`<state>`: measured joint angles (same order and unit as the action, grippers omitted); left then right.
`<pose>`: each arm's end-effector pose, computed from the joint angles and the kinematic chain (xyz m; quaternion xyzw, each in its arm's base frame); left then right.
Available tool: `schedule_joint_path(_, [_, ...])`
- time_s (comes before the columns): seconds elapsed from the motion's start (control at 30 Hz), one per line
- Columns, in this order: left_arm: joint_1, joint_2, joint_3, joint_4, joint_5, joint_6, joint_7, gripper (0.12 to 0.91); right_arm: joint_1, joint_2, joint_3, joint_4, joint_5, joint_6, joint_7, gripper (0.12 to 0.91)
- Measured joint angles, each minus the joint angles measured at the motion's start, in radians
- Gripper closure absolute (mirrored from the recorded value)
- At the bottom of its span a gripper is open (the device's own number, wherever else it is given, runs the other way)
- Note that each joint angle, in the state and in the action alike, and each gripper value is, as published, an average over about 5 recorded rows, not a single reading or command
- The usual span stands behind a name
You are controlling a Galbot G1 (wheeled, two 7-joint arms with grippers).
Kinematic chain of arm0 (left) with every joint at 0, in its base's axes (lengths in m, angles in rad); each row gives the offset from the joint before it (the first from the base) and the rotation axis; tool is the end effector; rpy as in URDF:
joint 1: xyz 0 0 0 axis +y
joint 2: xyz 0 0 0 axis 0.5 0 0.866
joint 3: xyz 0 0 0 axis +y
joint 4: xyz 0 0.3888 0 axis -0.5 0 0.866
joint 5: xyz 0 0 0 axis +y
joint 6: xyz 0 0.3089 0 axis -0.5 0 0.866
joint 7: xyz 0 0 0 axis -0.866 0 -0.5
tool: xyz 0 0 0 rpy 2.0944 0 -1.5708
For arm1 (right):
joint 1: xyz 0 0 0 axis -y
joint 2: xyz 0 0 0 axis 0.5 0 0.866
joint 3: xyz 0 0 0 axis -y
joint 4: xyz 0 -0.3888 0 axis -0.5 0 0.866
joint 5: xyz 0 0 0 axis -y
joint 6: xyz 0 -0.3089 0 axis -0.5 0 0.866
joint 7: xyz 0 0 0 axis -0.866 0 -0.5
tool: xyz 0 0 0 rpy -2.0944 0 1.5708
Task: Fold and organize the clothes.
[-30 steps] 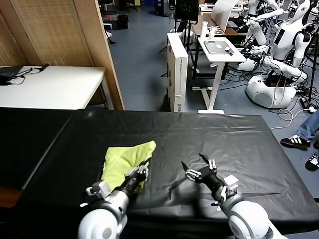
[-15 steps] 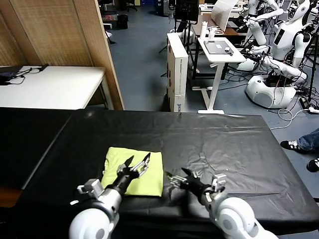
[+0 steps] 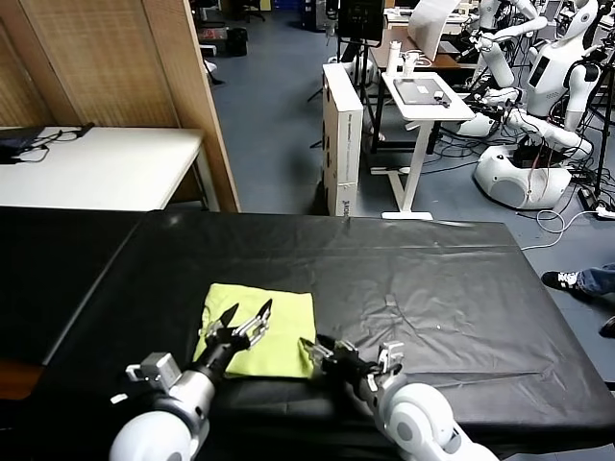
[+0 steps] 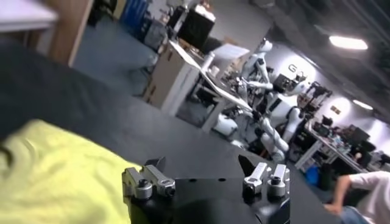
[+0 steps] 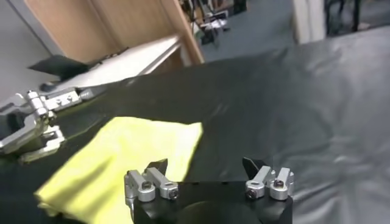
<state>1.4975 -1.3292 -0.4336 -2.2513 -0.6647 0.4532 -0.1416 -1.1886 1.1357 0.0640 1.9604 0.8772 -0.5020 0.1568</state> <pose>0.1309 0.0256 -0.2787 -0.1168 -0.9589 0.2012 0.1622 0.2113 0.0005 -0.3327 0.2627 -0.9025 -0.1735 0.2938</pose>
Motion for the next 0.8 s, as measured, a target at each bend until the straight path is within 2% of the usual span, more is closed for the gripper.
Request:
schedule_joint_path(0.13, [0.008,0.002,-0.011,-0.001,0.001,-0.001,0.000,0.123,0.001,0.008,0.003,-0.012,-0.003,0.004,-0.008,0.755])
schedule_joint_path(0.23, [0.012,0.003,-0.022,-0.001,-0.001,-0.002,0.000,0.123,0.002,0.014,0.008,-0.023,-0.004,0.006,-0.013,0.873])
schedule_joint_path(0.37, [0.019,0.004,-0.034,-0.002,-0.003,-0.003,0.000,0.123,-0.005,0.014,0.018,-0.026,-0.008,0.007,-0.007,0.886])
schedule_joint_path(0.5, [0.024,0.006,-0.044,-0.002,-0.004,-0.004,0.001,0.123,-0.024,-0.004,0.043,0.002,-0.030,-0.015,0.041,0.885])
schedule_joint_path(0.63, [0.020,0.007,-0.045,0.002,-0.004,-0.006,0.001,0.123,-0.052,-0.043,0.094,0.048,-0.055,-0.061,0.097,0.885])
schedule_joint_path(0.8, [0.009,0.002,-0.034,0.011,-0.001,-0.006,0.001,0.123,-0.081,-0.100,0.161,0.086,-0.074,-0.104,0.113,0.885])
